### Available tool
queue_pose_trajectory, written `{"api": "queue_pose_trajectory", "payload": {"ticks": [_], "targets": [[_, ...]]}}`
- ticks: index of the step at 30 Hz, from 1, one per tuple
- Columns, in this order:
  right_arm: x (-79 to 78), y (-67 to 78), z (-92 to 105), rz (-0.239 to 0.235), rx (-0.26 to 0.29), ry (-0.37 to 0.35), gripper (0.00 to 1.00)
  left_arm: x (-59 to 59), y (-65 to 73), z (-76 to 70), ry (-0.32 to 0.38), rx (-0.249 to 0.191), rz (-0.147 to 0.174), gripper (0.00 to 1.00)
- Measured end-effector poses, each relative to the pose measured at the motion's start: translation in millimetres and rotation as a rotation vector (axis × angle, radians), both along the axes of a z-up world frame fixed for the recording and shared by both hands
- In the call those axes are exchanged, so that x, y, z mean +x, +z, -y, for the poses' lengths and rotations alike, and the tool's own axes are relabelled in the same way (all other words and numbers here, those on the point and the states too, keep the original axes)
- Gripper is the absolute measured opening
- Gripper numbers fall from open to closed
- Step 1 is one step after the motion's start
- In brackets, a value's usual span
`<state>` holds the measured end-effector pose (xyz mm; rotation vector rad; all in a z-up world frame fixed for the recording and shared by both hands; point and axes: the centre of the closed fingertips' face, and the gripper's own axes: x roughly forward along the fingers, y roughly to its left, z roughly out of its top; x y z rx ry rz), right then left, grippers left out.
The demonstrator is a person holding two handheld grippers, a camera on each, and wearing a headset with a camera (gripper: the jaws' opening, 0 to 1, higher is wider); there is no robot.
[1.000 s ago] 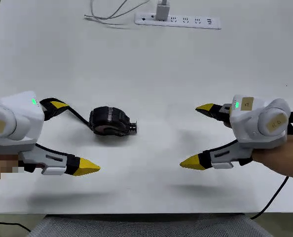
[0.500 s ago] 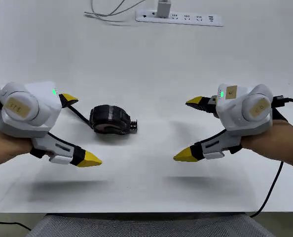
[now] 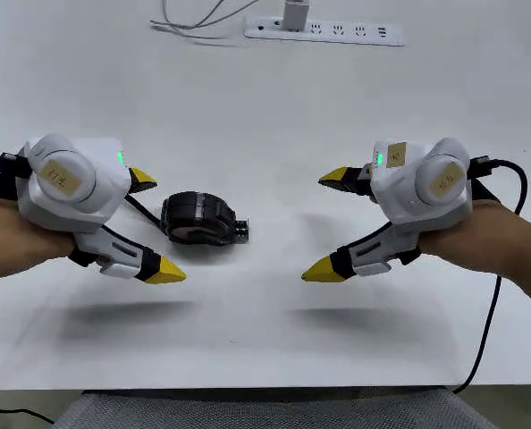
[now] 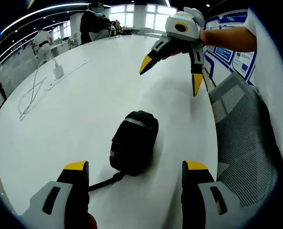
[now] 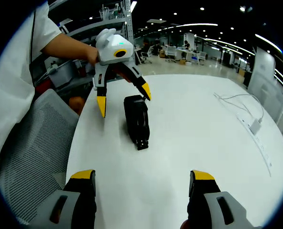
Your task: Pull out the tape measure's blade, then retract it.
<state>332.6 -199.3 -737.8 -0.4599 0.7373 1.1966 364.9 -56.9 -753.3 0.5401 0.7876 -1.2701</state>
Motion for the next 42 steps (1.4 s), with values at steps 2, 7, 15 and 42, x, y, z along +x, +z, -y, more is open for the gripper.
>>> {"api": "queue_pose_trajectory", "payload": {"ticks": [2, 7, 15, 42], "targets": [[0.5, -0.8, -1.0, -0.001, 0.001, 0.003, 0.78, 1.8, -1.0, 1.4, -0.004, -0.001, -0.002, 0.71], [1.4, -4.2, -2.6, -0.006, -0.004, 0.007, 0.77, 3.1, -5.5, 5.3, -0.034, 0.015, 0.0, 0.61], [0.9, -9.4, -6.3, -0.01, 0.003, 0.007, 0.77, 6.7, -8.8, 11.2, -0.065, 0.019, 0.016, 0.45], [7.5, -16.5, -28.4, -0.01, 0.036, 0.02, 0.73, 6.8, -15.8, 11.8, -0.113, 0.072, 0.052, 0.28]]}}
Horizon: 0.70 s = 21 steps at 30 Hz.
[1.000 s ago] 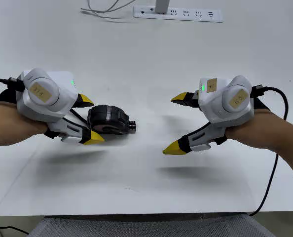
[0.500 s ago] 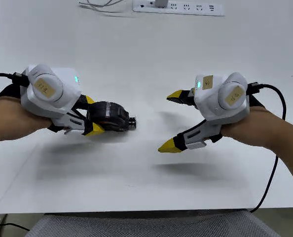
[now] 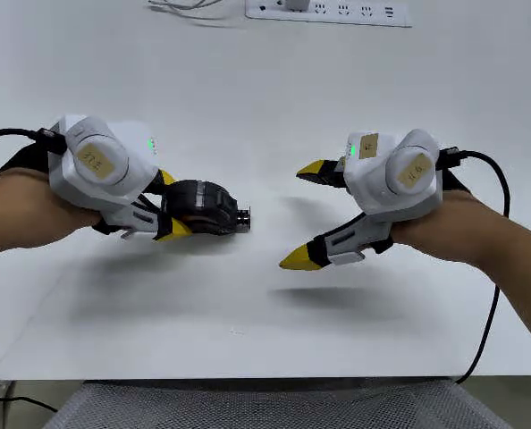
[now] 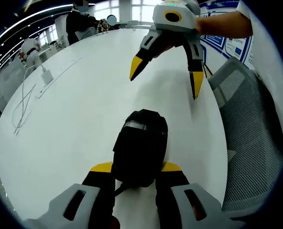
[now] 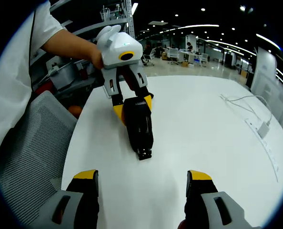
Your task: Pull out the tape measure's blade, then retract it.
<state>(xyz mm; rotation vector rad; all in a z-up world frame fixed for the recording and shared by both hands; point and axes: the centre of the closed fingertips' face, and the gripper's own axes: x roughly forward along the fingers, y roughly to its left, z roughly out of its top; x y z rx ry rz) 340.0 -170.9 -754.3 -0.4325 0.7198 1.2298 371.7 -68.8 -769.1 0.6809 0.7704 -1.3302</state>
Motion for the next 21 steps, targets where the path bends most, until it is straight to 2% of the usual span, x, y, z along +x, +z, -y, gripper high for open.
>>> {"api": "queue_pose_trajectory", "payload": {"ticks": [8, 11, 13, 21], "targets": [[7.8, -8.7, -9.1, 0.023, -0.01, 0.031, 0.63, 1.1, -0.1, 0.0, 0.011, -0.014, 0.005, 0.28], [10.3, -6.2, -15.5, 0.038, 0.011, 0.042, 0.51, 1.1, -0.1, 0.2, 0.023, -0.021, -0.01, 0.28], [13.1, -8.3, -19.8, 0.036, 0.016, 0.038, 0.5, 1.1, -0.4, -0.2, 0.012, -0.012, -0.009, 0.27], [16.6, -18.6, -31.6, 0.053, 0.02, 0.083, 0.36, 0.7, -1.1, -0.4, 0.011, -0.01, -0.01, 0.27]]}}
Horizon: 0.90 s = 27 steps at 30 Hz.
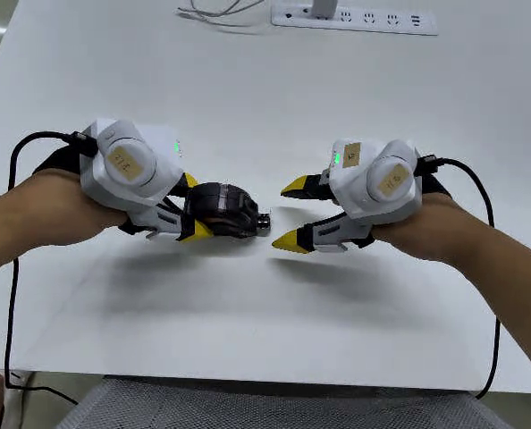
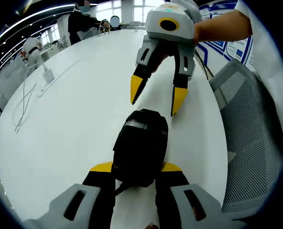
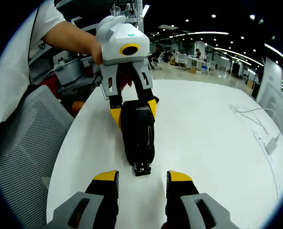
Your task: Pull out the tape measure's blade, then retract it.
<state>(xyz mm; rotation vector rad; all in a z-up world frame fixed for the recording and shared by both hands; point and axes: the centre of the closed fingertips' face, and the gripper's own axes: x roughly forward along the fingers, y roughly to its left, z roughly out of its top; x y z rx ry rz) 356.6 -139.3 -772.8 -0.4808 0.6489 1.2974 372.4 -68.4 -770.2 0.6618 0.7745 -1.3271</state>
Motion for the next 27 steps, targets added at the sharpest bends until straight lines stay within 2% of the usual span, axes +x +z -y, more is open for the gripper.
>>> {"api": "queue_pose_trajectory", "payload": {"ticks": [15, 27], "targets": [[-0.5, -10.7, -12.6, 0.01, 0.006, 0.069, 0.17, -0.1, -0.4, 0.1, -0.007, 0.006, -0.009, 0.27], [0.0, -16.3, -16.7, 0.009, 0.003, 0.089, 0.14, -0.3, -0.4, 0.2, -0.005, 0.004, -0.011, 0.27]]}}
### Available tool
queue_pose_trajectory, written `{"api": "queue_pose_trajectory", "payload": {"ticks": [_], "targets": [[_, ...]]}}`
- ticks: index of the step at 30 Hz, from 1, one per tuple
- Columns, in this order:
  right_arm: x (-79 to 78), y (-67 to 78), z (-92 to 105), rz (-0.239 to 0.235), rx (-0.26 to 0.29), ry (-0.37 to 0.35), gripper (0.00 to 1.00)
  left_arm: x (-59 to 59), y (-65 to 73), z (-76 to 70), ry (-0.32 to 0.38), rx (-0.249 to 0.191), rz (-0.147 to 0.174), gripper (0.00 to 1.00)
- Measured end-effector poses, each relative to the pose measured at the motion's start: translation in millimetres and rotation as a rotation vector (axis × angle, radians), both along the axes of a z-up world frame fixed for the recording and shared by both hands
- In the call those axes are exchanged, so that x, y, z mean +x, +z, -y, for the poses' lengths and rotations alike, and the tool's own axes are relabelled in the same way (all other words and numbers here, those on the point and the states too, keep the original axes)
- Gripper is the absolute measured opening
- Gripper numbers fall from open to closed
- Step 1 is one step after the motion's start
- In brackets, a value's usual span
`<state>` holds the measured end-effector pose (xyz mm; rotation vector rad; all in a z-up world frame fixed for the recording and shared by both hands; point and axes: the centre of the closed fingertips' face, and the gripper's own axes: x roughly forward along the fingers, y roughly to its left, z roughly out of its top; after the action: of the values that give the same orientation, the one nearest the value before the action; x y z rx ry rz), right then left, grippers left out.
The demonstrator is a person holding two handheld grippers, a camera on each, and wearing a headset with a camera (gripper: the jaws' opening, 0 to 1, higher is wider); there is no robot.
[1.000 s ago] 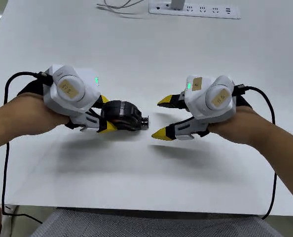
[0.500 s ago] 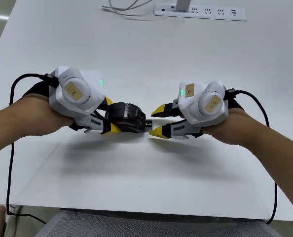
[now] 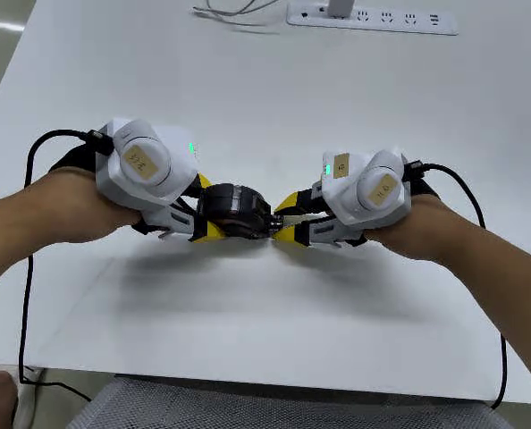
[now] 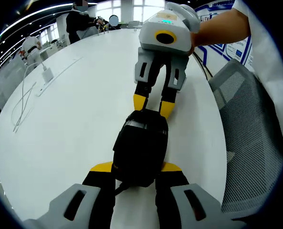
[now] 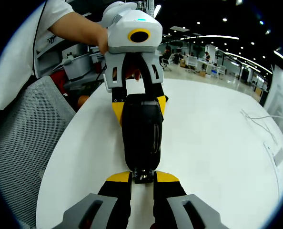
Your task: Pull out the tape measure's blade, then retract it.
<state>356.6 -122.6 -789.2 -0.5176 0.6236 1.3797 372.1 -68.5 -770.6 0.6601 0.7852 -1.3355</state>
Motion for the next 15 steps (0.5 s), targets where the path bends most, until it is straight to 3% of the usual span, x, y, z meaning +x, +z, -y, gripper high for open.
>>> {"api": "queue_pose_trajectory", "payload": {"ticks": [2, 15], "targets": [[1.0, 0.0, -0.2, 0.016, 0.0, 0.008, 0.13, 0.1, 0.0, 0.1, 0.002, -0.002, -0.003, 0.27], [2.3, -5.6, -1.8, -0.013, 0.027, 0.011, 0.12, -0.2, -0.2, 0.3, 0.003, -0.004, 0.0, 0.27]]}}
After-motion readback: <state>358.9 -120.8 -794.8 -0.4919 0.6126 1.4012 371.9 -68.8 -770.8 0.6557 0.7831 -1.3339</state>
